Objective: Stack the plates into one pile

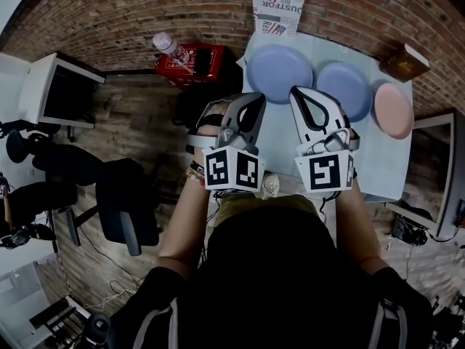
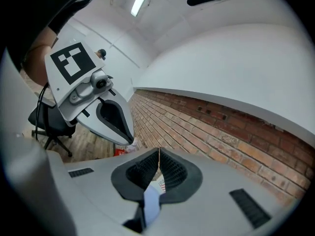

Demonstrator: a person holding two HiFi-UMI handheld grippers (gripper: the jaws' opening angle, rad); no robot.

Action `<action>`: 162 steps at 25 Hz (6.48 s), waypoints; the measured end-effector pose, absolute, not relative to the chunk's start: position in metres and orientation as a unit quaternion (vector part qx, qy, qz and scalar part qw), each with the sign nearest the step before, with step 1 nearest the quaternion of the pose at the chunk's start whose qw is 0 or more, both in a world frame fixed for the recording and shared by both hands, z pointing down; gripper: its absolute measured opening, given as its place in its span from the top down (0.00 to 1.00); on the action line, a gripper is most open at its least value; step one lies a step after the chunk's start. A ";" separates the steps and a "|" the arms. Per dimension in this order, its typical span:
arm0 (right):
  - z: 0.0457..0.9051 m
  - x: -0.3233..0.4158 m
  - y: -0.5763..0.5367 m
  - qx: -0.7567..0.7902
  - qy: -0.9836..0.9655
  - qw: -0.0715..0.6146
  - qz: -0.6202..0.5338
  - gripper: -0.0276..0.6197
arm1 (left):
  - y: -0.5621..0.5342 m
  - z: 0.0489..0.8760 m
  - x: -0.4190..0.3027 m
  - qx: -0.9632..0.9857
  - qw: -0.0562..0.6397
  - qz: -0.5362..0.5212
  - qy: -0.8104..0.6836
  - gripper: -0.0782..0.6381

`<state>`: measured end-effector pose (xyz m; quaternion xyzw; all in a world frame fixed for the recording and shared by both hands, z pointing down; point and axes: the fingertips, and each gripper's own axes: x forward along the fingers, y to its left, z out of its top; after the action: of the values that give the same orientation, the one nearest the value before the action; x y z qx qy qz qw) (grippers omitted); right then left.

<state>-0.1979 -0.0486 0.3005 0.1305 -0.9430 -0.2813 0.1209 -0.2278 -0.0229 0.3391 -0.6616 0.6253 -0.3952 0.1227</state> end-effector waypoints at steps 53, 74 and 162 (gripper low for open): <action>0.638 -0.285 -0.074 -0.033 -0.839 0.498 -0.217 0.66 | 0.014 0.381 -0.318 -0.675 0.044 -0.374 0.634 0.86; 0.661 -0.299 -0.102 0.035 -0.827 0.536 -0.167 0.68 | -0.031 0.387 -0.339 -0.749 0.088 -0.354 0.553 0.86; 0.455 -0.029 -0.177 0.152 -0.832 0.410 -0.342 0.89 | -0.180 0.393 -0.090 -0.773 0.104 -0.391 0.489 0.86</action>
<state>-0.0290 -0.1770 0.4555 0.1518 -0.8321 -0.3418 0.4095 -0.0900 -0.1803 0.3931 -0.7731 0.4888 -0.3906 0.1041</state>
